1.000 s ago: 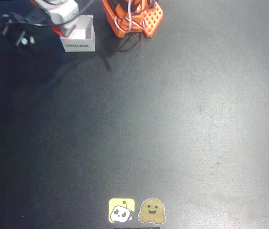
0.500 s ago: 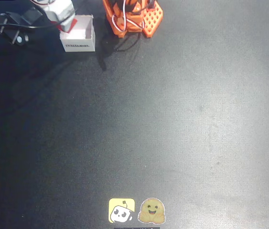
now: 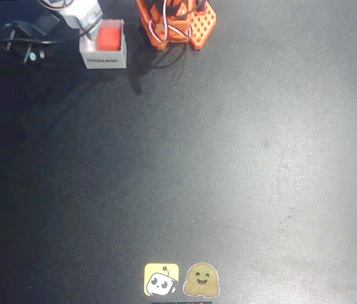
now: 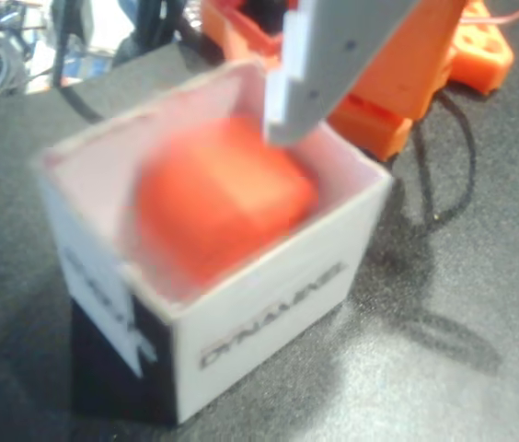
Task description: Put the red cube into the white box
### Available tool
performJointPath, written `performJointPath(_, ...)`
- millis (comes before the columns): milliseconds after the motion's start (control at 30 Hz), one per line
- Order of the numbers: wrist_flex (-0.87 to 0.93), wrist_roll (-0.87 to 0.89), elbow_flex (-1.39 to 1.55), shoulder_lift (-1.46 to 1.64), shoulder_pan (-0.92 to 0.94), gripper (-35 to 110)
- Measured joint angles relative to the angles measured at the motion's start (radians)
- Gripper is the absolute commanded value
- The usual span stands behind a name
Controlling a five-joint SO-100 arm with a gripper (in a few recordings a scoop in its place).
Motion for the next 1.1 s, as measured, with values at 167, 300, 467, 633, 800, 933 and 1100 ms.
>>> performJointPath(167,0.000,0.000,-0.003,-0.006,0.000,0)
performJointPath(300,0.000,-0.002,-0.040,-0.014,-0.002,0)
performJointPath(467,-0.009,-0.147,-0.100,-0.025,-0.106,0)
performJointPath(633,-0.069,-0.112,-0.080,0.044,-0.423,0)
performJointPath(800,-0.189,0.041,0.091,0.181,-0.747,0)
performJointPath(933,-0.249,0.117,0.261,0.325,-0.879,0)
performJointPath(1100,-0.264,0.147,0.437,0.538,-0.914,0)
